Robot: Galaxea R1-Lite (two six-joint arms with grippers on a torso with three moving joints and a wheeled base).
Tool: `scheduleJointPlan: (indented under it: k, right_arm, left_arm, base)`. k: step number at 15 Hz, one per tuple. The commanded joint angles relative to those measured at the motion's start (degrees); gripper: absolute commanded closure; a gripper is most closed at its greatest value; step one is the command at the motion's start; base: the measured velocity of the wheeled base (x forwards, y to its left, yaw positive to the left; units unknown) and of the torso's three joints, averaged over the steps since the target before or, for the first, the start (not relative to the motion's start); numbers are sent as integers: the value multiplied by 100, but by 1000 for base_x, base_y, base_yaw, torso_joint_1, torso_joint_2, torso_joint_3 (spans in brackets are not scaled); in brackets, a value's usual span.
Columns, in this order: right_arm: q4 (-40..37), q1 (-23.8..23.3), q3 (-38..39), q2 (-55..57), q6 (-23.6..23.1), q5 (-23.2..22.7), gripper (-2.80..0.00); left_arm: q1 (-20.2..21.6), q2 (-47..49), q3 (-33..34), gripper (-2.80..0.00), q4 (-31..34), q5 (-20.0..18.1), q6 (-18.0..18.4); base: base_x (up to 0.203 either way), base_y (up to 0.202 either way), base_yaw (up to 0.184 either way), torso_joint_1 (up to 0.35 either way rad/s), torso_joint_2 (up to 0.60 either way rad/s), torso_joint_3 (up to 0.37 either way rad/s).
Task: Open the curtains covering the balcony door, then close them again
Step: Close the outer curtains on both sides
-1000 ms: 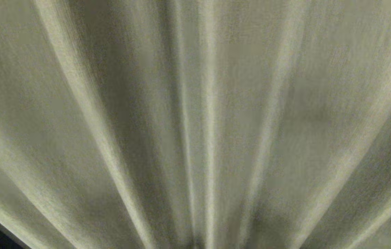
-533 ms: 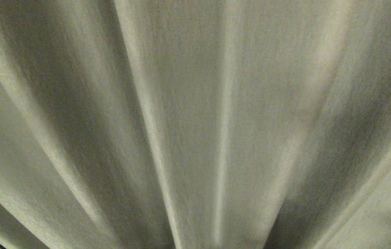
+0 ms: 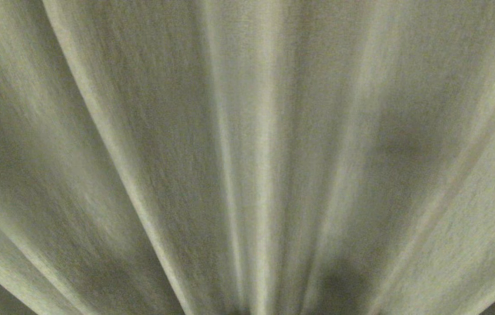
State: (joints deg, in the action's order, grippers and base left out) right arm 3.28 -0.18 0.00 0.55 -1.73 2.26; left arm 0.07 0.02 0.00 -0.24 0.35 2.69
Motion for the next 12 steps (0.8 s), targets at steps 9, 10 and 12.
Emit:
scheduleJointPlan:
  k: [9, 10, 12]
  right_arm:
    - [6, 1, 0, -55, 6, 3, 0]
    - [6, 1, 0, -55, 6, 3, 0]
    - [6, 1, 0, -55, 6, 3, 0]
  left_arm:
    - [1, -2, 0, 0, -2, 0, 3]
    - [1, -2, 0, 0, -2, 5, 3]
    - [1, -2, 0, 0, -2, 9, 3]
  base:
    - [0, 0, 0, 0, 0, 0]
    - [0, 0, 0, 0, 0, 0]
    - [0, 0, 0, 0, 0, 0]
